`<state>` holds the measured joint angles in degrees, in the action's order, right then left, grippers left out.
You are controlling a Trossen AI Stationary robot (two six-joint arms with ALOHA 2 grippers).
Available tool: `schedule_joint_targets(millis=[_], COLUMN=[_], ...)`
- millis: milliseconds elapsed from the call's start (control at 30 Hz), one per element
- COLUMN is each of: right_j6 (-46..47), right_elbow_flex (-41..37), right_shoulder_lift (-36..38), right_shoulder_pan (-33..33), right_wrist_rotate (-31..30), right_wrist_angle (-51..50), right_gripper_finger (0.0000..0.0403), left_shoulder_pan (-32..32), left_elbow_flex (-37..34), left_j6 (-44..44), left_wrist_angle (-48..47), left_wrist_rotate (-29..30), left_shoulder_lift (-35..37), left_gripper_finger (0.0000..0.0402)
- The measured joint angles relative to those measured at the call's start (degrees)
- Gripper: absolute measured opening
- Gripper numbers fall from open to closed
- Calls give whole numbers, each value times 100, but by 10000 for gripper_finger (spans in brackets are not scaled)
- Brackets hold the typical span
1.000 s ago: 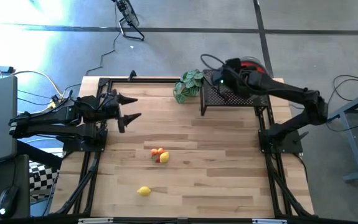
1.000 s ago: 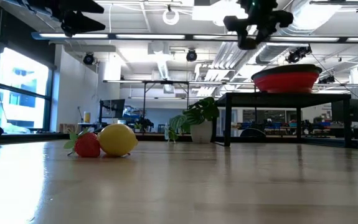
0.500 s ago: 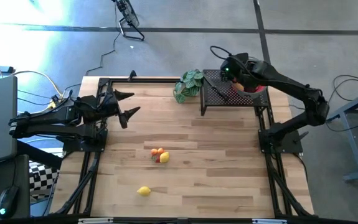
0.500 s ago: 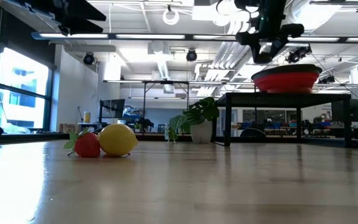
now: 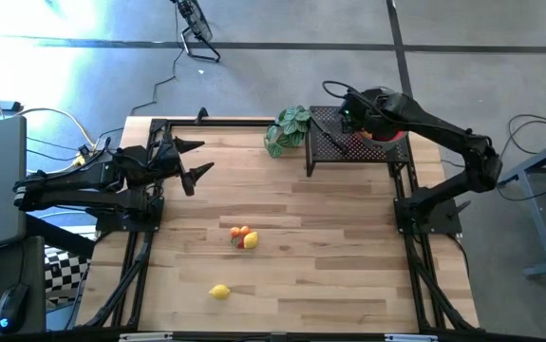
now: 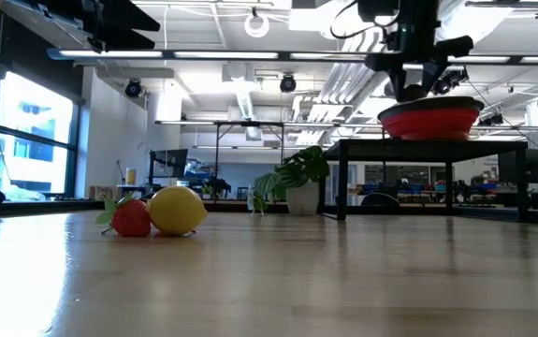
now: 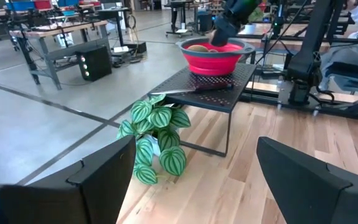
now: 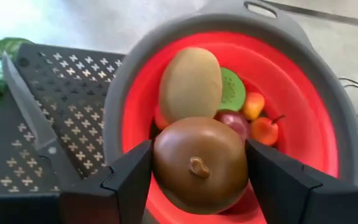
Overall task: Pick & Place Fruit
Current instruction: Put the half brown kiwi into the red strainer bowl, then put the yellow lemon into the red strainer bowl
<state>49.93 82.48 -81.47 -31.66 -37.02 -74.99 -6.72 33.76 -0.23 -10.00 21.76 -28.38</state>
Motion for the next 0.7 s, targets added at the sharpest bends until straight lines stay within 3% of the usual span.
schedule_joint_targets(millis=[333,700], right_j6=[241,234], right_elbow_flex=[0,0], right_shoulder_lift=[0,-2], right_shoulder_pan=[0,4], right_wrist_rotate=[116,32], right_wrist_angle=[-170,-170], right_gripper_finger=[236,307], left_shoulder_pan=[-2,-2], left_elbow_flex=[0,2], left_j6=[0,0], left_wrist_angle=[-34,-48], left_wrist_rotate=[0,0], left_shoulder_lift=[0,0], left_gripper_finger=[326,326])
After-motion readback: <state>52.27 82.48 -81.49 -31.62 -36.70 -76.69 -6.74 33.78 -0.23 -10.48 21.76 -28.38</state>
